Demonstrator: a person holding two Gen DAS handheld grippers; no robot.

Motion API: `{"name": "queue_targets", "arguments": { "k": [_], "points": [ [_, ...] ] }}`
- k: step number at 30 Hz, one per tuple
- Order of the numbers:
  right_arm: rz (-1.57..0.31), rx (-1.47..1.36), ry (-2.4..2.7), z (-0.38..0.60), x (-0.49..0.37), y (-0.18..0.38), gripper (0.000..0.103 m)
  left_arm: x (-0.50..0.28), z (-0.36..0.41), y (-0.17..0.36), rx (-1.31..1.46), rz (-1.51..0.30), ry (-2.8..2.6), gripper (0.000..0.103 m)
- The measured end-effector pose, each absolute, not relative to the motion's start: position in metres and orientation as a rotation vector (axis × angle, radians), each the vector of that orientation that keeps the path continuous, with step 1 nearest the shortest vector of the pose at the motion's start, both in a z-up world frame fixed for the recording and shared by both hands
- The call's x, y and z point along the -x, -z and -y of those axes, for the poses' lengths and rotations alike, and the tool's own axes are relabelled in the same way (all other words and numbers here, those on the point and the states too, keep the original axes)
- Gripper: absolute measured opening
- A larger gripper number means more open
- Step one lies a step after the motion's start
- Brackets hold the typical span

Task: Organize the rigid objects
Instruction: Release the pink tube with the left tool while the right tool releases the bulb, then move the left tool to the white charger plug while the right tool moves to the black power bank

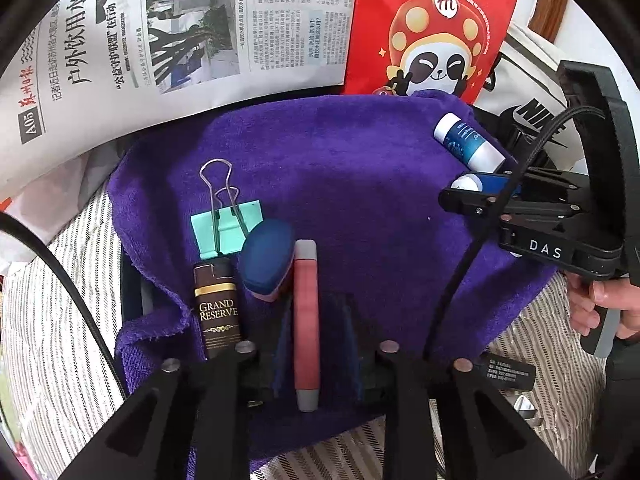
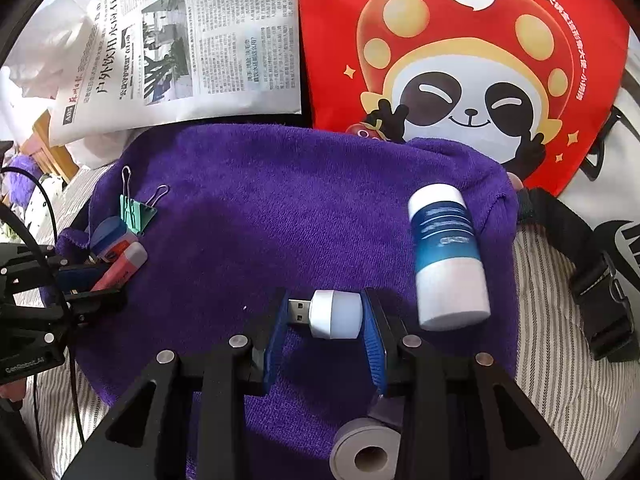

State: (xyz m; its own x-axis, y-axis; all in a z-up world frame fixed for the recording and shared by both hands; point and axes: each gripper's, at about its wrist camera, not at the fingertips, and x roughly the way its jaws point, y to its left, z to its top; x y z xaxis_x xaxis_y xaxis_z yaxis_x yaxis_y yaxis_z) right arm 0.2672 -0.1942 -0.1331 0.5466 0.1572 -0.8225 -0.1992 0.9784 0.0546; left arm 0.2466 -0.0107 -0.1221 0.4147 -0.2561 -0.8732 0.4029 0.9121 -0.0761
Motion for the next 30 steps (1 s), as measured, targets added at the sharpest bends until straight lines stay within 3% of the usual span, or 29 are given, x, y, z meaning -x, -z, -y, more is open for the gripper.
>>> {"name": "queue_targets", "arguments": {
  "k": [11, 22, 30],
  "points": [
    [-0.992, 0.093, -0.228, 0.195, -0.254, 0.128, 0.046, -0.229, 0.003, 0.108, -0.151, -1.089, 0.327, 0.036],
    [-0.916, 0.011, -0.172, 0.227, -0.195, 0.082, 0.046, -0.178, -0.006, 0.074, -0.144, -1.034, 0.301, 0.037],
    [-0.881, -0.022, -0.108, 0.261, -0.134, 0.064, 0.049, -0.135, 0.034, 0.077, -0.146, -1.028, 0.424, 0.037]
  ]
}}
